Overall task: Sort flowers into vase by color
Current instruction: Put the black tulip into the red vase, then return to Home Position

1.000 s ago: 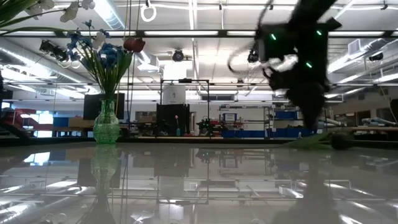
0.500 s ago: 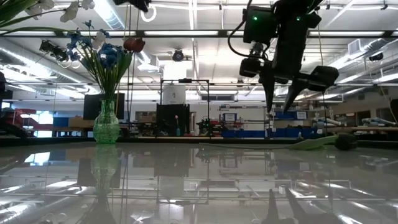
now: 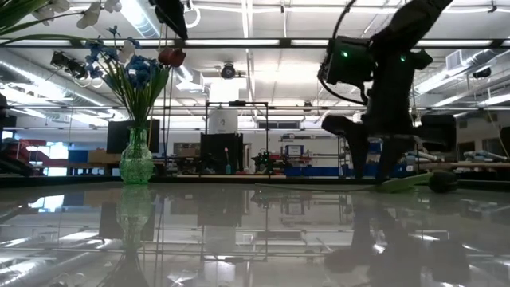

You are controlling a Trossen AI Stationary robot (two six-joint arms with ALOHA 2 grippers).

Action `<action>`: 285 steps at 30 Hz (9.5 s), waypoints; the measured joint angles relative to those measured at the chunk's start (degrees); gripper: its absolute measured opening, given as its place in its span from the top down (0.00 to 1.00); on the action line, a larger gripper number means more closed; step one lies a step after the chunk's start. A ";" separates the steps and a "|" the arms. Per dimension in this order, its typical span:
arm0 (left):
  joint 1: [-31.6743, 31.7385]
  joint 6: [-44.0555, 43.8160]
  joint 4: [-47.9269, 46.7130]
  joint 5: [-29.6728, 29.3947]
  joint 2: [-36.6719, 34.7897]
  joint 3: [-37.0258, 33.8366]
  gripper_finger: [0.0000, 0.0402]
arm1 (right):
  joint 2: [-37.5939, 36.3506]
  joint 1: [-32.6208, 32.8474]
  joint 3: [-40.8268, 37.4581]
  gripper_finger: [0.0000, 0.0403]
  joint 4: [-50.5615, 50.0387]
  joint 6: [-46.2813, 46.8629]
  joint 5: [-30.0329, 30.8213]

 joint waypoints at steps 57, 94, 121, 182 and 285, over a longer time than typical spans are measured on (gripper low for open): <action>-1.24 -18.93 17.16 18.43 -5.30 1.27 0.42 | 0.00 5.20 31.54 0.99 33.42 -103.31 10.10; -11.34 -11.92 20.88 11.39 -4.76 1.18 0.97 | 0.00 7.32 34.48 0.81 28.13 -102.79 8.16; -13.05 -1.71 -12.16 19.89 -30.72 -0.02 0.98 | -0.07 12.87 34.48 0.75 2.74 -82.84 14.22; -10.82 -0.82 21.77 46.63 -73.32 -50.01 0.98 | -0.04 11.48 34.48 0.75 -10.38 -62.06 16.73; -12.06 -9.02 -9.96 41.11 -52.15 -20.42 0.21 | -0.02 9.92 34.48 0.76 -1.05 -75.74 15.73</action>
